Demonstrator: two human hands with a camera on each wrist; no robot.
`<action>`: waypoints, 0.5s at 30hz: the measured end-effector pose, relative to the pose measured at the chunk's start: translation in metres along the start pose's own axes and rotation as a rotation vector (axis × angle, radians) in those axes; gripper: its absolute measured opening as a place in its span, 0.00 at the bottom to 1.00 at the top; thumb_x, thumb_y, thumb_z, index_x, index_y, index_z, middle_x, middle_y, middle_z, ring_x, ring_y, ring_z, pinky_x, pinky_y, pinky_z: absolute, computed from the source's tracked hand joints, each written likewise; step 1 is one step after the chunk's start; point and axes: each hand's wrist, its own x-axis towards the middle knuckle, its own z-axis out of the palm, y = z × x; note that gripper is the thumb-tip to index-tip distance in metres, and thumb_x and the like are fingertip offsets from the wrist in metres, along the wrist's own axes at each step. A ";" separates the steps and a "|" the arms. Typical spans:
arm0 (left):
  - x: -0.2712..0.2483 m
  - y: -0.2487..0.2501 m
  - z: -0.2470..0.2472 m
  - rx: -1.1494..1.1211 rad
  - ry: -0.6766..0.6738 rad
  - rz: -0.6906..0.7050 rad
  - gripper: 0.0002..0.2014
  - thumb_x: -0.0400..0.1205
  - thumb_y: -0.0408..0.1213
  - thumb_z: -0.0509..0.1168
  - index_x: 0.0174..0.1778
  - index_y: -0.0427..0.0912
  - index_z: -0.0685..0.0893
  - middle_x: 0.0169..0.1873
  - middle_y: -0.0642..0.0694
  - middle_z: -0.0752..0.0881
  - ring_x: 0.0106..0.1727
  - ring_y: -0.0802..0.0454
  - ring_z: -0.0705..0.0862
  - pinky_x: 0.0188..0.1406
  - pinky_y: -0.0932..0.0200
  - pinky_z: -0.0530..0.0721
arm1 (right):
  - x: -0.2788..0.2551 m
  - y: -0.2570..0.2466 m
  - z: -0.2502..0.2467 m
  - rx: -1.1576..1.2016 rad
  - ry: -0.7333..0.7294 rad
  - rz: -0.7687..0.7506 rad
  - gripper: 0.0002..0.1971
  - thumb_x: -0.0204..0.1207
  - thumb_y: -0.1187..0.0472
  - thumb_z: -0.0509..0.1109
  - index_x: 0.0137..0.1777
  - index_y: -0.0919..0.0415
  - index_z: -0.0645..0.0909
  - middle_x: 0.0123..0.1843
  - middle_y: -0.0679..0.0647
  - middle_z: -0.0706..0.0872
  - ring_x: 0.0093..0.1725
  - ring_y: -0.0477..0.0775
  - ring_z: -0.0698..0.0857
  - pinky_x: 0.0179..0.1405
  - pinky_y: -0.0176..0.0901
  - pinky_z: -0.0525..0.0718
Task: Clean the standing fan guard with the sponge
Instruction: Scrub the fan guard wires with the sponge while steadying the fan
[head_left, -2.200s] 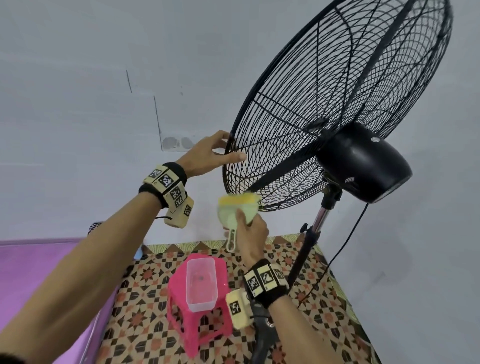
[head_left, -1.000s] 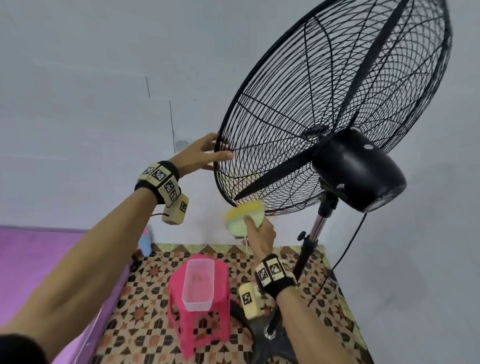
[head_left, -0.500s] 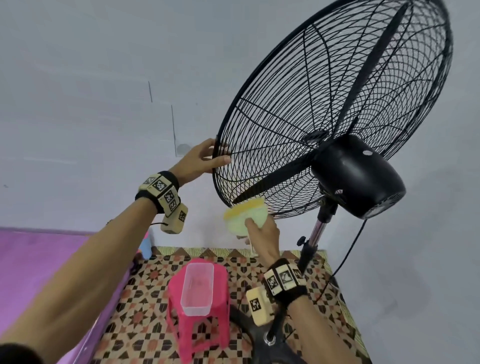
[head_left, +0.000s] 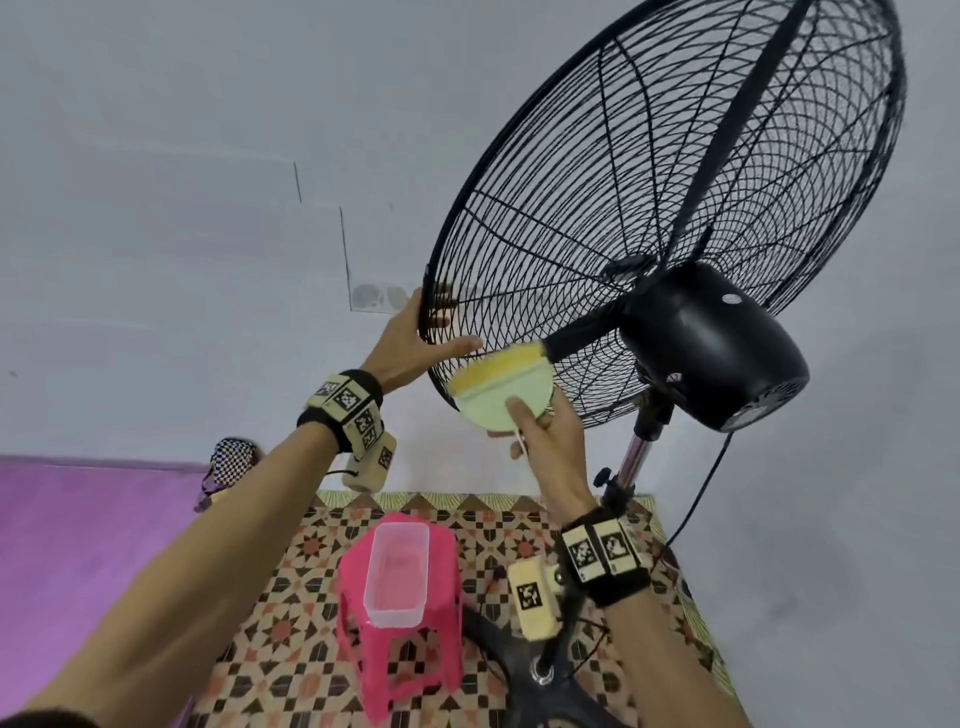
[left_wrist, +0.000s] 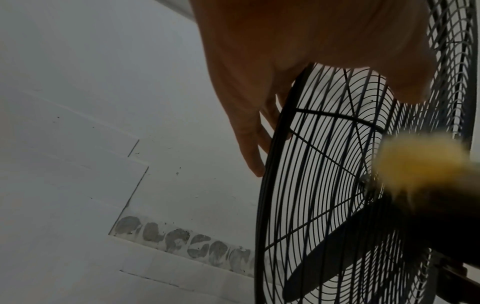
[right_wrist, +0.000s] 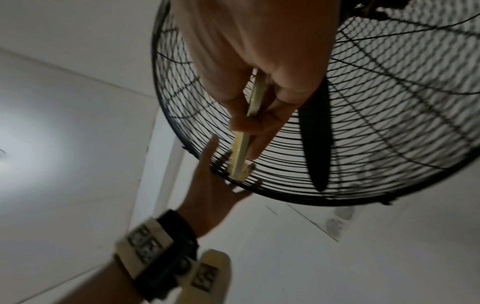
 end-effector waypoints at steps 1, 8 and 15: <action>0.000 0.000 0.001 0.003 0.012 -0.001 0.52 0.66 0.71 0.76 0.82 0.48 0.70 0.74 0.49 0.82 0.70 0.53 0.82 0.69 0.52 0.77 | 0.003 -0.004 0.001 -0.003 0.002 -0.029 0.09 0.86 0.58 0.72 0.64 0.54 0.79 0.54 0.57 0.92 0.43 0.59 0.95 0.26 0.43 0.82; -0.002 0.000 0.005 0.014 0.075 0.004 0.53 0.66 0.73 0.75 0.83 0.46 0.71 0.74 0.50 0.82 0.69 0.53 0.82 0.70 0.52 0.77 | 0.007 0.037 -0.005 -0.165 0.095 0.243 0.10 0.86 0.62 0.70 0.65 0.59 0.80 0.62 0.60 0.90 0.37 0.55 0.95 0.22 0.38 0.78; -0.002 -0.002 0.006 0.037 0.086 -0.002 0.51 0.67 0.74 0.76 0.82 0.49 0.72 0.73 0.51 0.83 0.72 0.51 0.83 0.76 0.44 0.80 | 0.005 0.003 0.011 0.025 0.058 0.092 0.08 0.87 0.61 0.71 0.63 0.58 0.79 0.54 0.56 0.92 0.39 0.56 0.95 0.19 0.37 0.71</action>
